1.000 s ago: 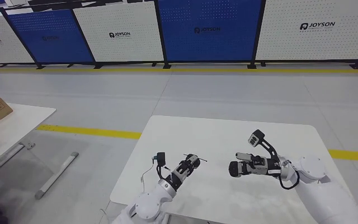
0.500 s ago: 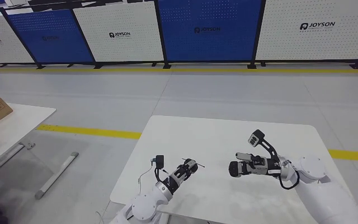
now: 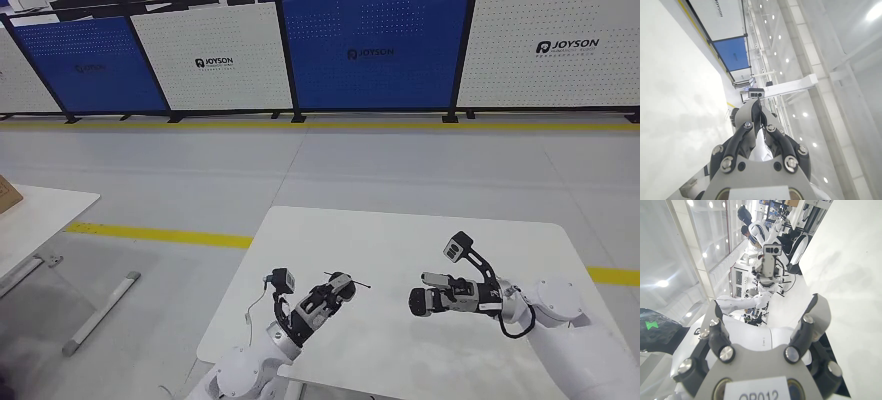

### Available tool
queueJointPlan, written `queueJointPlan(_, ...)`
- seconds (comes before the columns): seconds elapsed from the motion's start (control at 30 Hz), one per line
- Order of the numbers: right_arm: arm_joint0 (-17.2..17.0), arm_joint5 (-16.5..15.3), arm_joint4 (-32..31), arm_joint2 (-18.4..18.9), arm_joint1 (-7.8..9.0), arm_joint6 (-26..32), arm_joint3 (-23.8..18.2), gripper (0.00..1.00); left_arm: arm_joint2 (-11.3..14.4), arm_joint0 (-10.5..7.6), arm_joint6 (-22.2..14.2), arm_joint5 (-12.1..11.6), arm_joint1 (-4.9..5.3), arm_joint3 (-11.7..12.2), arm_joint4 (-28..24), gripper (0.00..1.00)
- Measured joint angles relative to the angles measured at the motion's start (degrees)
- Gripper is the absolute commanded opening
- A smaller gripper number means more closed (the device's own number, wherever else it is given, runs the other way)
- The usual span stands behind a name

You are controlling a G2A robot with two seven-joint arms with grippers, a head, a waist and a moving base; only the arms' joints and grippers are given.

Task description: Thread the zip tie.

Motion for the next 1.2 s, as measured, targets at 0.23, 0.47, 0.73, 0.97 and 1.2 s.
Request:
queueJointPlan(0.23,0.0,0.0,0.0,0.0,0.00,0.0,0.0,1.00,-4.1,5.64,-1.0,-4.1,0.35,-10.9,-6.2,0.00)
queueJointPlan(0.47,0.0,0.0,0.0,0.0,0.00,0.0,0.0,1.00,-5.6,7.61,-0.9,-3.8,0.49,-13.5,-7.4,0.00)
queueJointPlan(0.73,0.0,0.0,0.0,0.0,0.00,0.0,0.0,1.00,-5.5,7.15,-0.9,-3.5,0.48,-13.2,-6.6,0.00)
queueJointPlan(0.97,0.0,0.0,0.0,0.0,0.00,0.0,0.0,1.00,-2.6,4.96,2.1,-1.7,0.27,-9.3,3.7,0.00)
queueJointPlan(1.2,0.0,0.0,0.0,0.0,0.00,0.0,0.0,1.00,-0.1,2.23,4.1,2.1,0.04,-3.0,9.2,0.00)
